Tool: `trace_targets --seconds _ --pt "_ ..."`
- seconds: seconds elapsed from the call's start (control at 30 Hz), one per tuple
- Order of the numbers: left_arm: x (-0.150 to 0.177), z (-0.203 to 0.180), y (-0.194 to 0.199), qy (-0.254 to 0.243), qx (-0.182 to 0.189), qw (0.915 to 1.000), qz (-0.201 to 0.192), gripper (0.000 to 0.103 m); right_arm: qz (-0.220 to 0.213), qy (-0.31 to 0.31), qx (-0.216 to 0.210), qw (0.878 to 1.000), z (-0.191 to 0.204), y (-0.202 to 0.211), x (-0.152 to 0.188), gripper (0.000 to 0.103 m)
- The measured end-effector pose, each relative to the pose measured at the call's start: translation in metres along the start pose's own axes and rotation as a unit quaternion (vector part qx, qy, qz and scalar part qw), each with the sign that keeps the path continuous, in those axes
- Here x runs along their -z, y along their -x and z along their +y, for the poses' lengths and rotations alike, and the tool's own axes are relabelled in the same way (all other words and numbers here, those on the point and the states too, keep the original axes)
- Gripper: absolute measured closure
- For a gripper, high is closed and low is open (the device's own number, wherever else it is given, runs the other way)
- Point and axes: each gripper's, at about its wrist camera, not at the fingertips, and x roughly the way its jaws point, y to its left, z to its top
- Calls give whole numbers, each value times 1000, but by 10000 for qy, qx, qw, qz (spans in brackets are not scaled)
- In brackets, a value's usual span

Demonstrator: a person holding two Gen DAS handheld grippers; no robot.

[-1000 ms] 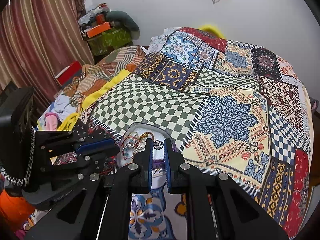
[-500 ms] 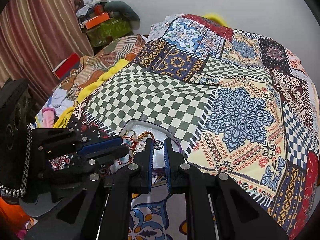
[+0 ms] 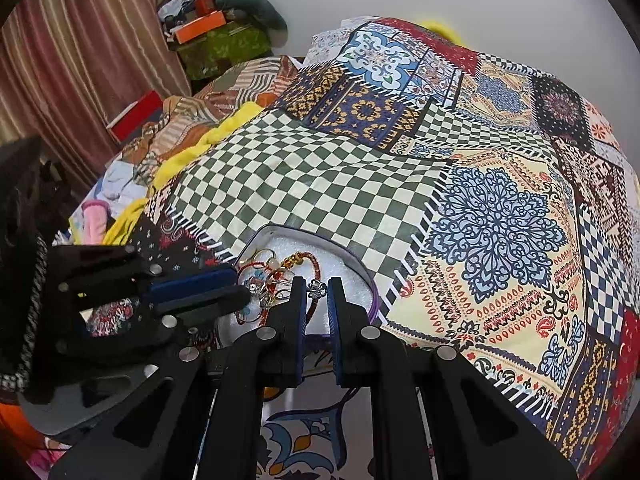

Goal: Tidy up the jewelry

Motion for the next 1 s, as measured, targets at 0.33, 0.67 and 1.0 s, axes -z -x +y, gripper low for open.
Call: trace_targets --seconds 0.33,0.67,1.0 --pt "0 8 18 133 -151 9998 -87 81 -128 196 321 9992 7 10 0 75" --pt "1 -2 55 118 -226 9993 -279 81 -350 247 537 9976 15 45 5 75" --pt "-9 -29 152 115 -259 9930 -1150 81 -1266 106 756 9890 38 142 15 75"
